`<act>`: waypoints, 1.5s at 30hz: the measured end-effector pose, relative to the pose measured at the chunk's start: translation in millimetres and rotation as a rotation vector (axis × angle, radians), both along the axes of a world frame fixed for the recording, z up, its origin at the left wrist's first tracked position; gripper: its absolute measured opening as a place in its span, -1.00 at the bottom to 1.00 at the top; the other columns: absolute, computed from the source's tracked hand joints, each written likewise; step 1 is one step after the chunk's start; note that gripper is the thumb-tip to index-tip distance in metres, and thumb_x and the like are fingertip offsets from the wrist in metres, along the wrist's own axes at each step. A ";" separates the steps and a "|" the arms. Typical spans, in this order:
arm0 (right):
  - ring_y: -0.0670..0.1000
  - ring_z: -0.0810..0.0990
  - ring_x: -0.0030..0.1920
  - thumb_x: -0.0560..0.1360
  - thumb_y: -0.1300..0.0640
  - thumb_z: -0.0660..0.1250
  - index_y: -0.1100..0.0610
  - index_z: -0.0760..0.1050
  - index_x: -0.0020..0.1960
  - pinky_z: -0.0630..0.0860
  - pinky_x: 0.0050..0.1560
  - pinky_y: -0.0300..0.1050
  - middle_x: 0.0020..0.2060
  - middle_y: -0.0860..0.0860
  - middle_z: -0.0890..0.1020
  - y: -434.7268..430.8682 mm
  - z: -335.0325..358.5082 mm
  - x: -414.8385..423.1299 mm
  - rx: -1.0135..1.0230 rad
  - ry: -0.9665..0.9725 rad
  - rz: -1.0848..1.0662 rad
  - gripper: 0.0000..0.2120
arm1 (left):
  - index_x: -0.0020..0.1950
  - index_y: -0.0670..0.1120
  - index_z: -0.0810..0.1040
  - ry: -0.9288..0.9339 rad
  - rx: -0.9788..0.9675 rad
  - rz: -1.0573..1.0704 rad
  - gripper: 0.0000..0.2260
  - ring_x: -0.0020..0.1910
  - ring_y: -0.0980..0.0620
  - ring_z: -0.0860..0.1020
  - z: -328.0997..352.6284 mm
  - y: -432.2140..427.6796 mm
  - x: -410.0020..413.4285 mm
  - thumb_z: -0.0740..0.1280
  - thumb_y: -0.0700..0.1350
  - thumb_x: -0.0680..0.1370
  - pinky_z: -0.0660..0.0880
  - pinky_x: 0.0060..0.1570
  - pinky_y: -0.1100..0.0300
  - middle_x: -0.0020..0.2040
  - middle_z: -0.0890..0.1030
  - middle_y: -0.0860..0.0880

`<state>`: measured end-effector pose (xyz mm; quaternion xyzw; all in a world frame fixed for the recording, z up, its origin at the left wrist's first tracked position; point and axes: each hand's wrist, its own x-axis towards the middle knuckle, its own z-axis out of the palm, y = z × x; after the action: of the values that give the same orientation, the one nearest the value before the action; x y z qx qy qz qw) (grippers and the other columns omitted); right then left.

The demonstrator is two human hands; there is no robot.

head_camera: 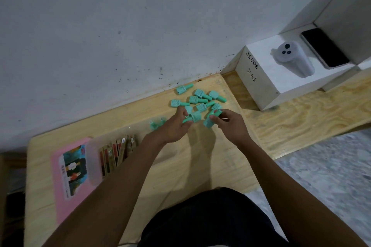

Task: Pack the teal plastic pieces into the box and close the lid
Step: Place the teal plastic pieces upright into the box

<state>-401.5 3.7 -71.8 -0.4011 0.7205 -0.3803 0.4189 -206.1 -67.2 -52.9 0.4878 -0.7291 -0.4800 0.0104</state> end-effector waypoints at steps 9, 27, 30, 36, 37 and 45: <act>-0.11 0.65 -0.07 0.49 -0.03 0.42 0.15 0.61 0.15 0.61 -0.04 -0.21 -0.08 -0.04 0.69 -34.3 9.6 51.3 -0.081 0.122 0.193 -0.67 | -0.14 -0.10 0.45 0.275 -0.005 0.333 -0.90 -0.52 0.23 0.47 37.5 -8.1 76.1 0.34 -0.21 0.54 0.40 -0.46 0.39 -0.36 0.56 -0.11; 0.11 0.47 0.12 0.45 -0.12 0.40 -0.04 0.66 0.11 0.37 0.06 0.05 -0.03 0.03 0.55 -47.5 -9.7 127.8 -0.112 0.904 0.582 -0.71 | 0.00 -0.23 0.64 0.024 -0.216 0.498 -0.83 -0.10 -0.15 0.60 -15.6 20.8 105.9 0.36 -0.15 0.52 0.50 -0.08 0.08 -0.07 0.67 -0.20; 0.10 0.47 0.13 0.46 -0.14 0.38 -0.06 0.65 0.12 0.37 0.09 0.05 -0.01 0.02 0.56 -48.4 -9.1 129.8 -0.083 0.923 0.566 -0.71 | 0.05 -0.23 0.63 -0.011 -0.229 0.496 -0.82 -0.13 -0.09 0.58 -20.5 25.0 100.3 0.34 -0.17 0.53 0.47 -0.10 0.13 -0.05 0.67 -0.17; 0.06 0.44 0.19 0.51 -0.13 0.32 -0.05 0.60 0.21 0.32 0.14 0.02 0.07 -0.01 0.55 -49.1 -6.5 129.2 -0.066 0.901 0.612 -0.67 | 0.11 -0.14 0.61 -0.018 -0.229 0.489 -0.82 -0.13 0.01 0.56 -33.1 27.2 94.9 0.32 -0.16 0.54 0.44 -0.10 0.20 -0.03 0.67 -0.13; 0.06 0.45 0.18 0.50 -0.11 0.34 -0.04 0.60 0.21 0.32 0.13 0.02 0.05 -0.01 0.56 -48.3 -6.5 128.3 -0.079 0.879 0.610 -0.68 | 0.10 -0.14 0.61 -0.014 -0.228 0.487 -0.82 -0.14 0.03 0.54 -34.1 27.3 94.5 0.32 -0.16 0.54 0.43 -0.11 0.20 -0.03 0.66 -0.13; 0.13 0.52 0.07 0.46 0.00 0.42 0.04 0.66 0.10 0.40 0.01 0.05 -0.06 0.04 0.59 -44.3 -9.4 128.3 -0.150 0.866 0.586 -0.75 | 0.12 -0.14 0.59 0.028 -0.282 0.535 -0.81 -0.21 0.06 0.50 -34.4 27.2 87.6 0.32 -0.22 0.52 0.35 -0.19 0.27 -0.09 0.63 -0.07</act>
<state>-273.2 -40.7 -81.2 -0.7348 0.6561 -0.0973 0.1418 -118.5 -40.1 -87.3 0.6497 -0.6338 -0.3609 0.2144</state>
